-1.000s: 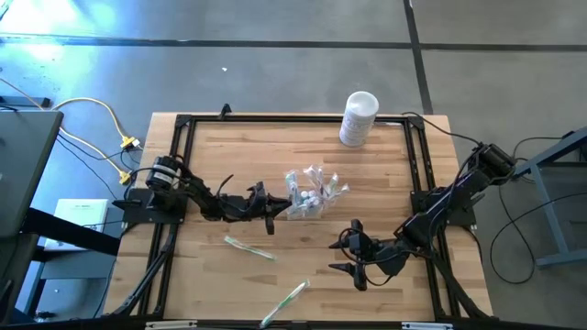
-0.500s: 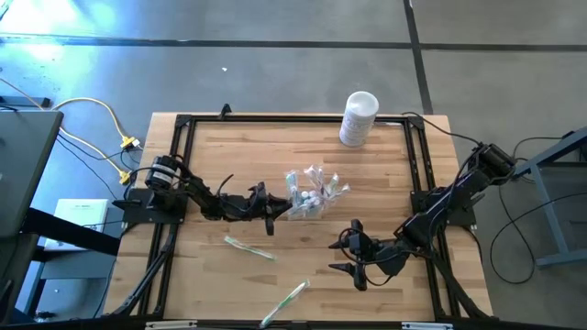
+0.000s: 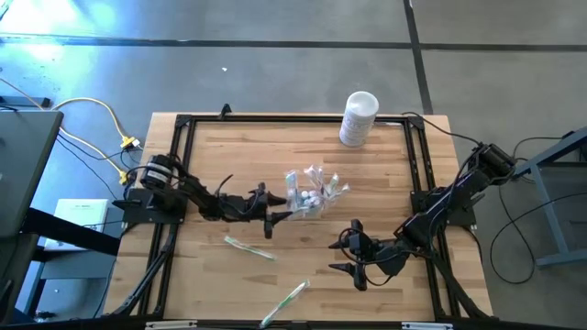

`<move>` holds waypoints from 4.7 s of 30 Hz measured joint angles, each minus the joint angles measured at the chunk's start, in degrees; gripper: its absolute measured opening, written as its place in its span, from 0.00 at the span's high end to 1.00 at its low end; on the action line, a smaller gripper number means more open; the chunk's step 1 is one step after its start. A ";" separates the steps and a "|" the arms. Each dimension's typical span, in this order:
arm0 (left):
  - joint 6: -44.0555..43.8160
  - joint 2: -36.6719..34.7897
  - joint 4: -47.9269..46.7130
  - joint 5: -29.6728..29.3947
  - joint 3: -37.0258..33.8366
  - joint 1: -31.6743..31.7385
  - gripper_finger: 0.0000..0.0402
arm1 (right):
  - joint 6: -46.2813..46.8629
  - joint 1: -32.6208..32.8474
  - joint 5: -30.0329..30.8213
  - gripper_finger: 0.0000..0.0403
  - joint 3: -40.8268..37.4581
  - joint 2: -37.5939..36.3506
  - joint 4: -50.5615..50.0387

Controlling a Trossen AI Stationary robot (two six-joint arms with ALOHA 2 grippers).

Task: Pick & Place toothbrushing station
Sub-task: Put the green toothbrush into the transparent organizer

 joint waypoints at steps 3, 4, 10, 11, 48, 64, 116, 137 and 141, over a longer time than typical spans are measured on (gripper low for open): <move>1.28 -1.92 -2.79 -0.02 -0.12 0.01 0.51 | -0.02 0.00 0.00 0.41 0.00 0.00 0.00; 1.28 -3.02 -4.52 -0.01 -0.12 0.01 0.51 | -0.02 0.00 0.00 0.41 0.00 0.00 -0.04; 1.26 -9.97 -17.31 0.04 -0.07 0.03 0.51 | 0.00 0.00 0.00 0.41 0.00 0.01 -0.01; 1.26 -11.17 -19.02 0.05 -0.07 0.03 0.51 | 0.00 0.00 0.00 0.41 0.00 0.00 -0.01; -9.67 -33.57 -106.29 8.79 12.62 -22.83 0.51 | 0.26 -0.15 0.66 0.41 -0.02 0.00 -2.23; -13.68 -24.48 -99.15 9.14 8.77 -22.90 0.51 | 0.26 -0.15 0.68 0.41 -0.04 0.00 -2.64; 92.21 2.16 -96.77 -41.92 56.78 -29.48 0.99 | 2.87 -7.71 -14.48 0.41 -0.06 11.37 20.91; 94.77 2.16 -93.07 -39.22 56.71 -24.96 0.99 | 2.64 -9.18 -14.27 0.41 -0.07 11.37 19.32; 94.74 2.16 -92.59 -39.25 56.71 -24.28 0.99 | 1.71 -9.49 -14.19 0.42 -0.07 11.37 17.74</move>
